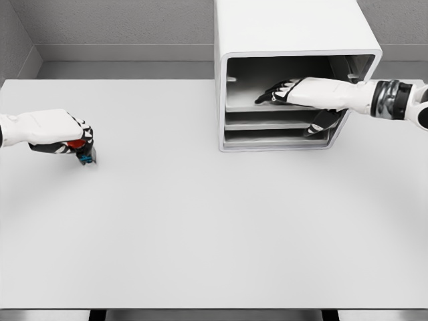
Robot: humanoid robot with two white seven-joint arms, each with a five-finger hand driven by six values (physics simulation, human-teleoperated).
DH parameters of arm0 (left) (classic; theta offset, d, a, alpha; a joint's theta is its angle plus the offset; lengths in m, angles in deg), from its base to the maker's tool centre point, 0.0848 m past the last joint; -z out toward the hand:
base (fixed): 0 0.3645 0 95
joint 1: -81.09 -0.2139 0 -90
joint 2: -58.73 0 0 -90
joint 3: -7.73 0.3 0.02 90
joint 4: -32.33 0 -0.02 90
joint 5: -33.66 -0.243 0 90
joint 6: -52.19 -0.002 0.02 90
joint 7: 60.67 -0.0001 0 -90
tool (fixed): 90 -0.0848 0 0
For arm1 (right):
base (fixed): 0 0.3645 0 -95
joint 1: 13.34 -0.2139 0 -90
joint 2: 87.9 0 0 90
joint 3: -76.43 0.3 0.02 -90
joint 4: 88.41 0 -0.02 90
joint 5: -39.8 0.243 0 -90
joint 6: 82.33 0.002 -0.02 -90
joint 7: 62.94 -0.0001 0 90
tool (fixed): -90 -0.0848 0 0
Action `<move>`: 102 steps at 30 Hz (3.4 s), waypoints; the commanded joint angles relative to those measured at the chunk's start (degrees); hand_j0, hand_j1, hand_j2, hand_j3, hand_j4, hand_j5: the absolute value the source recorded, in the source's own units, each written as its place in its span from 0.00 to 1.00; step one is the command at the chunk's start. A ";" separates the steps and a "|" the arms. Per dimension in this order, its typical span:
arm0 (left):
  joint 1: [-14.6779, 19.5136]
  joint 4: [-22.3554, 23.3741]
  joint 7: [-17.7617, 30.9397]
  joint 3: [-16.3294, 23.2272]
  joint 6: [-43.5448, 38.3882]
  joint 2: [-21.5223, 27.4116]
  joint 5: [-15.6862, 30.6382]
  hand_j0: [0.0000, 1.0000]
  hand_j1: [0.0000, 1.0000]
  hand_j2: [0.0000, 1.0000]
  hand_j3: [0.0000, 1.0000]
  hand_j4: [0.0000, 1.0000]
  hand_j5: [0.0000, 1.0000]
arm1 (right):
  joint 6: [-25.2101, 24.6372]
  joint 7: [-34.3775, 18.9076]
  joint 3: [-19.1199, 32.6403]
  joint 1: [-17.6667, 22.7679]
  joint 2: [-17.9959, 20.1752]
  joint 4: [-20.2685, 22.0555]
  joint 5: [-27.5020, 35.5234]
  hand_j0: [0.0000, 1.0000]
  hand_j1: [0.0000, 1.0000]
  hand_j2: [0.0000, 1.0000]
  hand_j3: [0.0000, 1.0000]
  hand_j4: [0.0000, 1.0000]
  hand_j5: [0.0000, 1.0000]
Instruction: Slide open multi-storey tabletop storage cabinets and put open load switch and slide close multi-storey tabletop storage cabinets
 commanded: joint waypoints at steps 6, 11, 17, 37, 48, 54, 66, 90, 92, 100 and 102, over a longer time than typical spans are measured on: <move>0.61 -1.35 -0.28 -0.21 -0.11 0.24 0.62 0.36 0.36 0.36 0.36 0.36 0.36 | -0.10 0.01 0.37 0.79 1.93 1.40 0.42 1.00 1.00 1.00 1.00 1.00 1.00; 0.70 -3.64 -0.46 -0.12 -0.11 0.50 0.97 0.36 0.36 0.36 0.36 0.36 0.36 | -0.10 0.01 0.28 1.67 2.28 3.42 0.51 1.00 1.00 1.00 1.00 1.00 1.00; 0.88 -5.04 -0.46 -0.12 -0.11 1.12 1.06 0.35 0.35 0.35 0.35 0.35 0.35 | -0.10 0.01 0.37 2.20 3.16 5.27 0.60 1.00 1.00 1.00 1.00 1.00 1.00; 1.05 -15.77 -0.63 0.15 -0.11 6.13 2.99 0.35 0.35 0.35 0.35 0.35 0.35 | -0.10 0.01 3.36 6.42 7.64 11.07 0.78 1.00 1.00 1.00 1.00 1.00 1.00; 1.85 -20.25 -0.55 1.29 -0.11 6.30 4.57 0.35 0.35 0.35 0.35 0.35 0.35 | -0.10 0.01 7.05 9.49 10.10 13.53 0.86 1.00 1.00 1.00 1.00 1.00 1.00; 2.72 -23.94 -0.55 1.29 -0.11 5.86 7.21 0.35 0.35 0.35 0.35 0.35 0.35 | -0.10 0.01 7.40 11.07 12.13 15.55 0.78 1.00 1.00 1.00 1.00 1.00 1.00; 4.13 -23.94 -0.63 1.29 -0.11 5.60 9.06 0.35 0.35 0.35 0.35 0.35 0.35 | -0.10 0.01 11.79 14.50 15.20 17.66 0.86 1.00 1.00 1.00 1.00 1.00 1.00; 4.75 -23.94 -0.63 1.29 -0.11 5.60 9.50 0.35 0.35 0.35 0.35 0.35 0.35 | -0.10 0.01 4.76 8.97 9.14 15.20 -1.77 1.00 1.00 1.00 1.00 1.00 1.00; 4.75 -23.94 -0.63 1.29 -0.11 5.60 9.50 0.35 0.35 0.35 0.35 0.35 0.35 | -0.10 0.01 4.76 8.70 9.05 14.85 -1.77 1.00 1.00 1.00 1.00 1.00 1.00; 4.75 -23.94 -0.63 1.29 -0.11 5.60 9.50 0.35 0.35 0.35 0.35 0.35 0.35 | -0.10 0.01 4.76 6.59 6.68 9.49 -1.68 1.00 1.00 1.00 1.00 1.00 1.00; 4.75 -23.94 -0.63 1.29 -0.11 5.60 9.50 0.35 0.35 0.35 0.35 0.35 0.35 | -0.10 0.01 3.89 6.33 6.15 8.52 -1.86 1.00 1.00 1.00 1.00 1.00 1.00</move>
